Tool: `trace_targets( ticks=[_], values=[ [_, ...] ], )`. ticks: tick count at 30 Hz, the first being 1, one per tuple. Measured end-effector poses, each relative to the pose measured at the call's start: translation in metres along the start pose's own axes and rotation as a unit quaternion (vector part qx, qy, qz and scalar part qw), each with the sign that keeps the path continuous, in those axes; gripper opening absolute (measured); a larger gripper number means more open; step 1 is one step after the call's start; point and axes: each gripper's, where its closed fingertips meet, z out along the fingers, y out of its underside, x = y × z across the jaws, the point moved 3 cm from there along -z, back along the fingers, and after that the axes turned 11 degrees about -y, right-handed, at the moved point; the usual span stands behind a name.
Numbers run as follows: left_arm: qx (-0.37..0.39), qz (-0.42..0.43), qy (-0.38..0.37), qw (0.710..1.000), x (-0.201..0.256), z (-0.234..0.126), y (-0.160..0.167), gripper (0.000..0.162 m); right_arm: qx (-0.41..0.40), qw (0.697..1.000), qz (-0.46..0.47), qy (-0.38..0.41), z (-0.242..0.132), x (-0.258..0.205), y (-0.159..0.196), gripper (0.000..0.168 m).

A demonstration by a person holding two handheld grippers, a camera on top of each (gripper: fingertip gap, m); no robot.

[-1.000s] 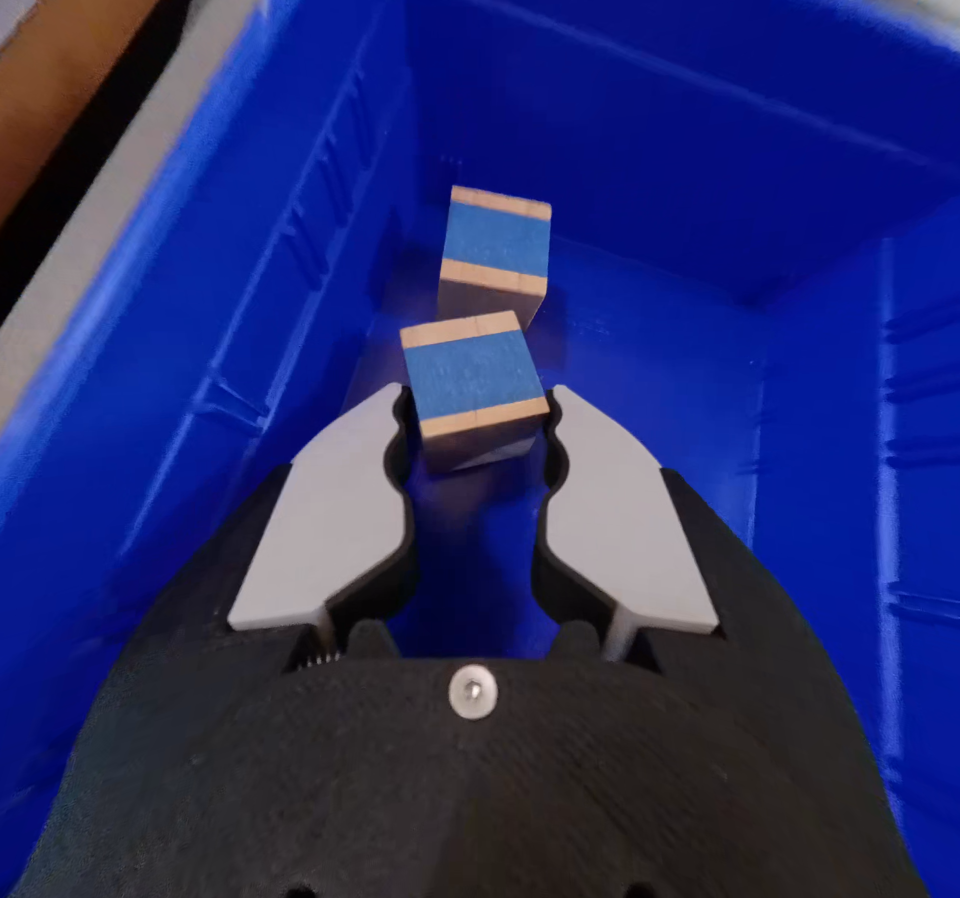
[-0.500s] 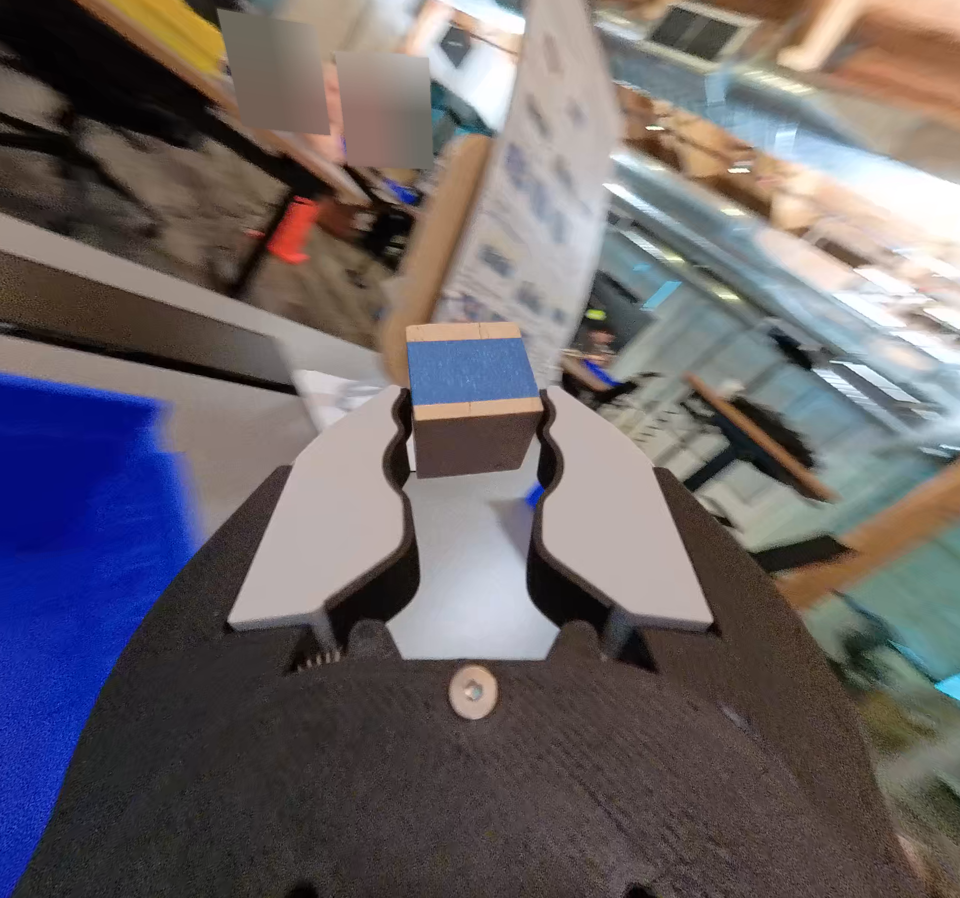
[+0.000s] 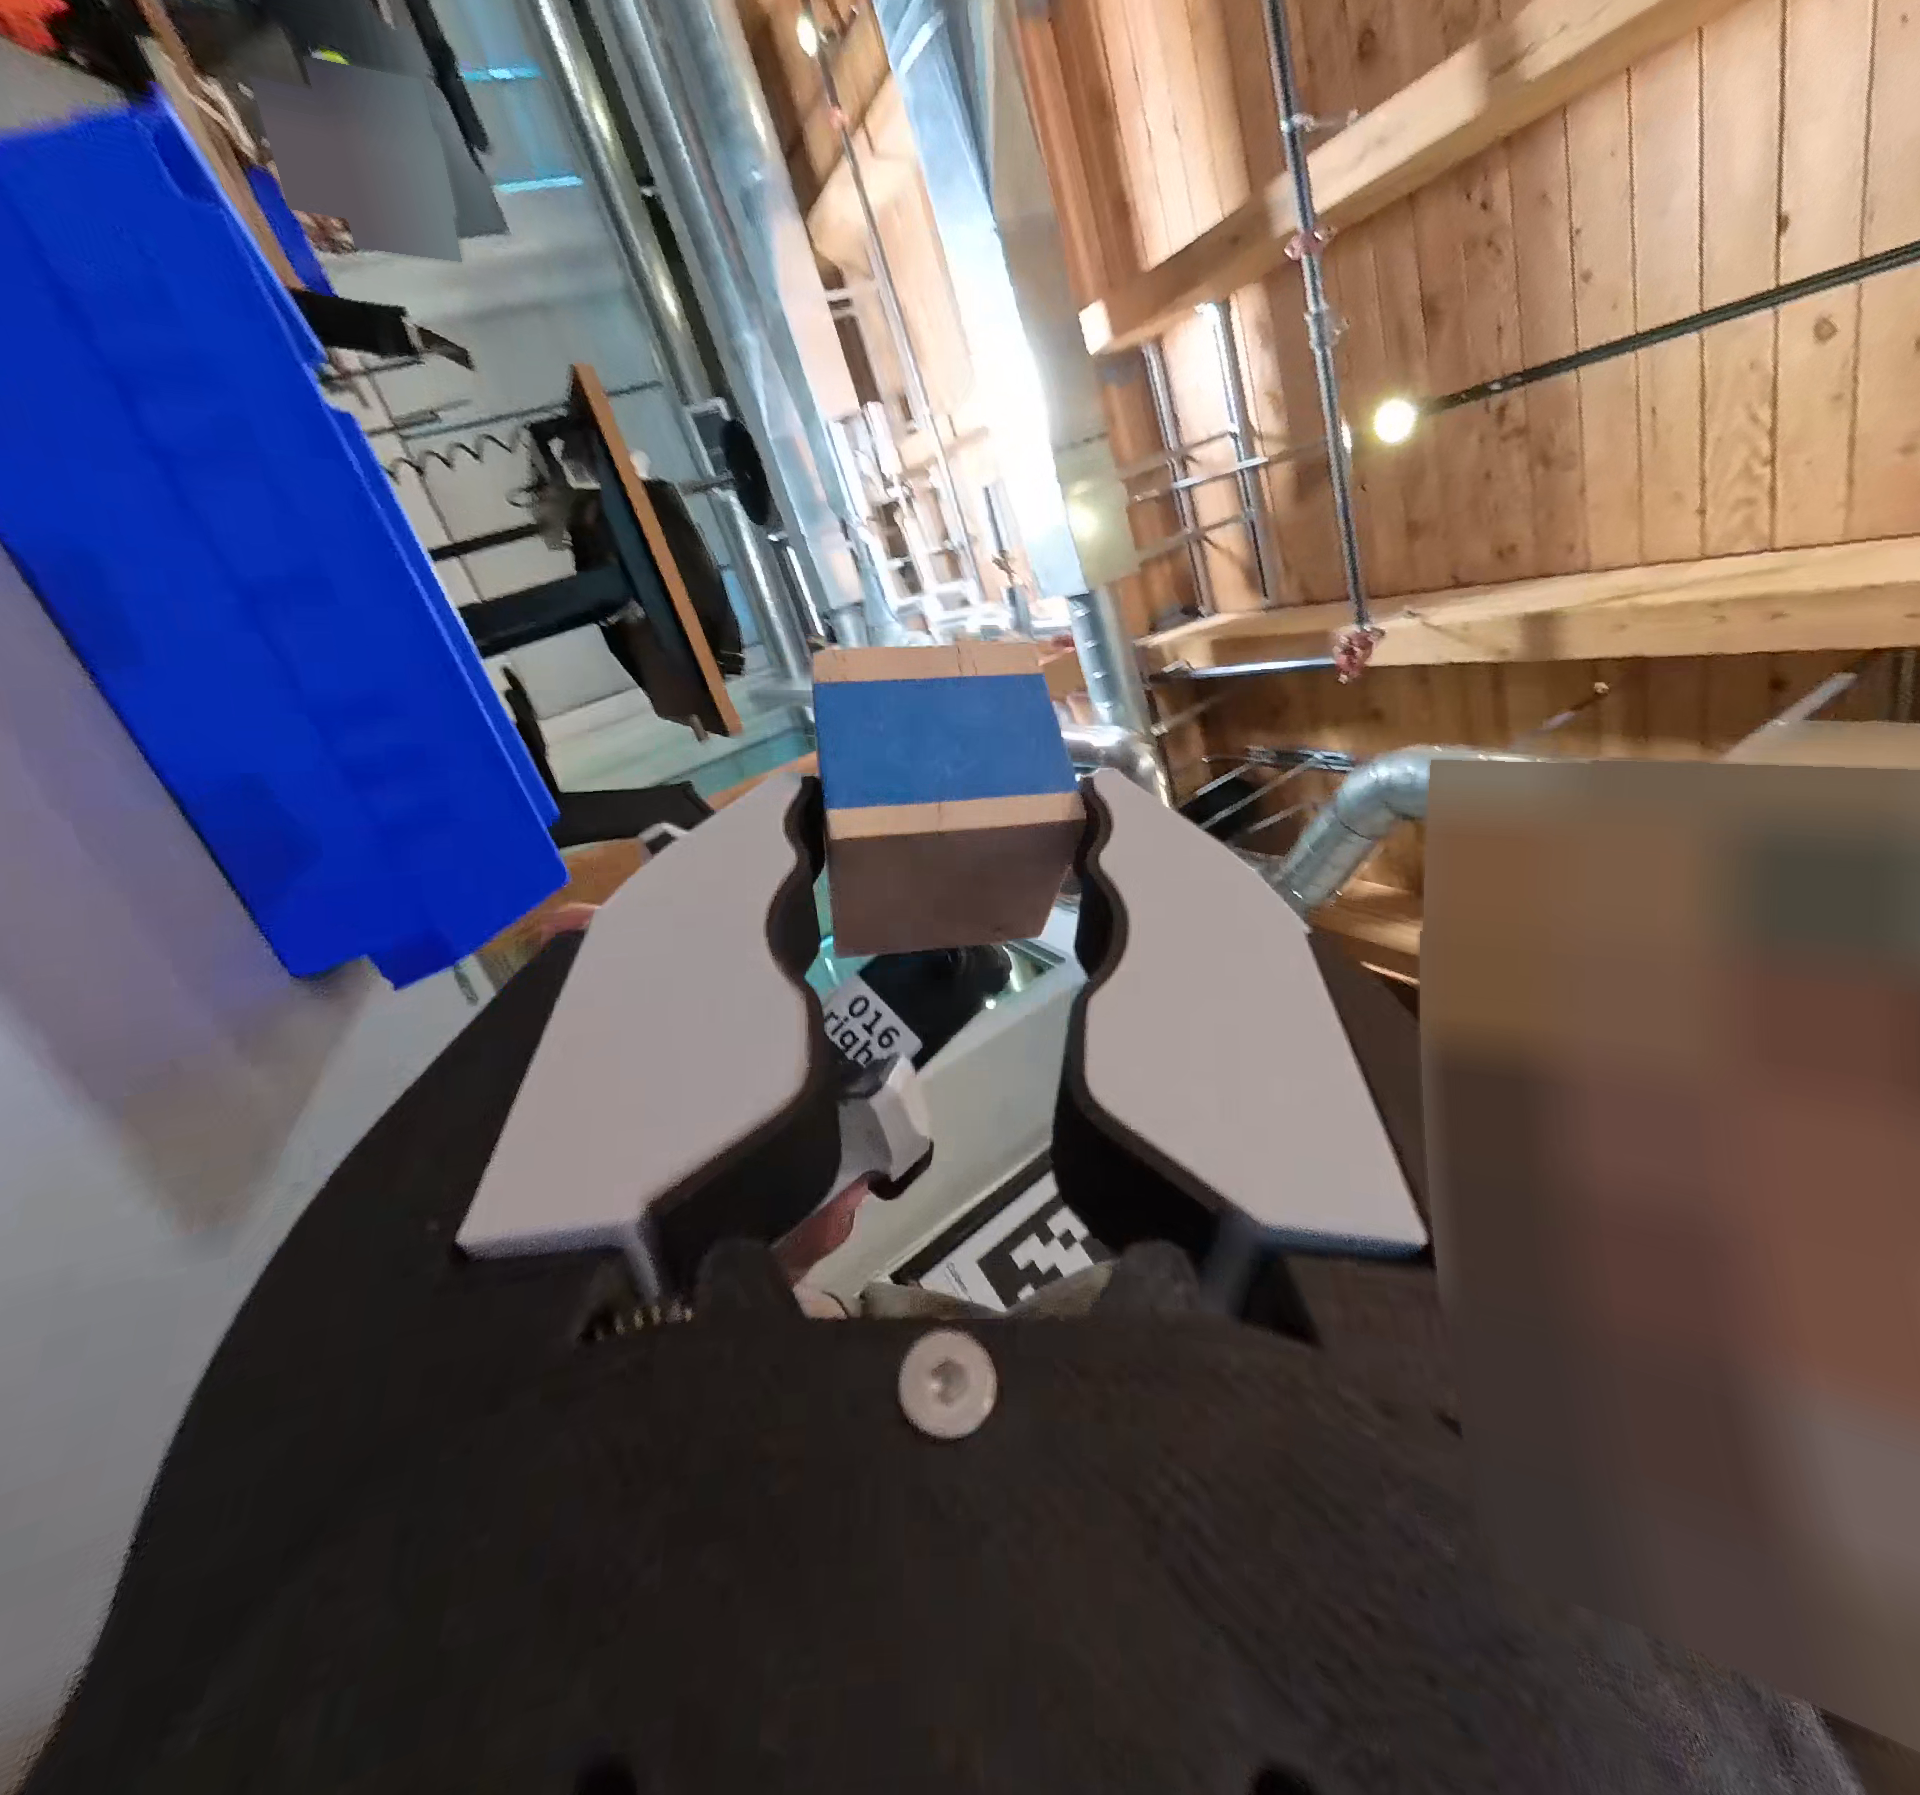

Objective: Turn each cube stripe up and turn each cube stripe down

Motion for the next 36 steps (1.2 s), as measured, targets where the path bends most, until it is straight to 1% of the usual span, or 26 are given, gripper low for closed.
trace_targets(
  ticks=[4, 9, 11, 15, 18, 21, 23, 26, 27, 29, 33, 36],
  values=[
    [-0.011, 0.020, 0.021, 1.000, 0.002, 0.007, 0.019, 0.046, 0.022, 0.999, 0.009, -0.031, 0.003, -0.010, -0.003, 0.078],
    [-0.027, 0.026, 0.032, 0.999, 0.003, 0.010, 0.032, 0.046, 0.041, 0.998, -0.045, -0.034, 0.003, -0.023, -0.012, 0.076],
    [-0.031, 0.030, 0.033, 0.999, 0.001, 0.010, 0.036, 0.046, 0.050, 0.997, -0.040, -0.039, 0.003, -0.027, -0.013, 0.077],
    [-0.040, 0.057, 0.025, 0.997, 0.000, 0.011, 0.041, 0.046, 0.096, 0.993, 0.042, -0.056, 0.003, -0.034, -0.018, 0.083],
    [-0.047, 0.084, 0.028, 0.995, 0.003, 0.011, 0.043, 0.046, 0.128, 0.982, 0.121, -0.073, 0.003, -0.034, -0.019, 0.082],
    [-0.060, 0.104, 0.027, 0.992, 0.004, 0.012, 0.048, 0.046, 0.133, 0.968, 0.185, -0.107, 0.006, -0.035, -0.015, 0.077],
    [-0.064, 0.113, 0.026, 0.991, 0.004, 0.013, 0.051, 0.046, 0.147, 0.958, 0.218, -0.117, 0.005, -0.032, -0.015, 0.072],
    [-0.066, 0.120, 0.026, 0.990, 0.003, 0.013, 0.053, 0.046, 0.163, 0.940, 0.269, -0.130, 0.002, -0.026, -0.013, 0.061],
    [-0.068, 0.122, 0.023, 0.990, 0.003, 0.014, 0.053, 0.046, 0.166, 0.935, 0.281, -0.137, 0.002, -0.024, -0.013, 0.061],
    [-0.067, 0.129, 0.016, 0.989, 0.002, 0.014, 0.054, 0.046, 0.163, 0.933, 0.288, -0.143, 0.001, -0.023, -0.013, 0.060],
    [-0.073, 0.128, 0.025, 0.989, 0.003, 0.013, 0.053, 0.046, 0.144, 0.946, 0.256, -0.135, 0.002, -0.025, -0.014, 0.059],
    [-0.071, 0.134, 0.015, 0.988, 0.001, 0.014, 0.053, 0.046, 0.142, 0.953, 0.238, -0.118, -0.001, -0.021, -0.016, 0.053]
  ],
)
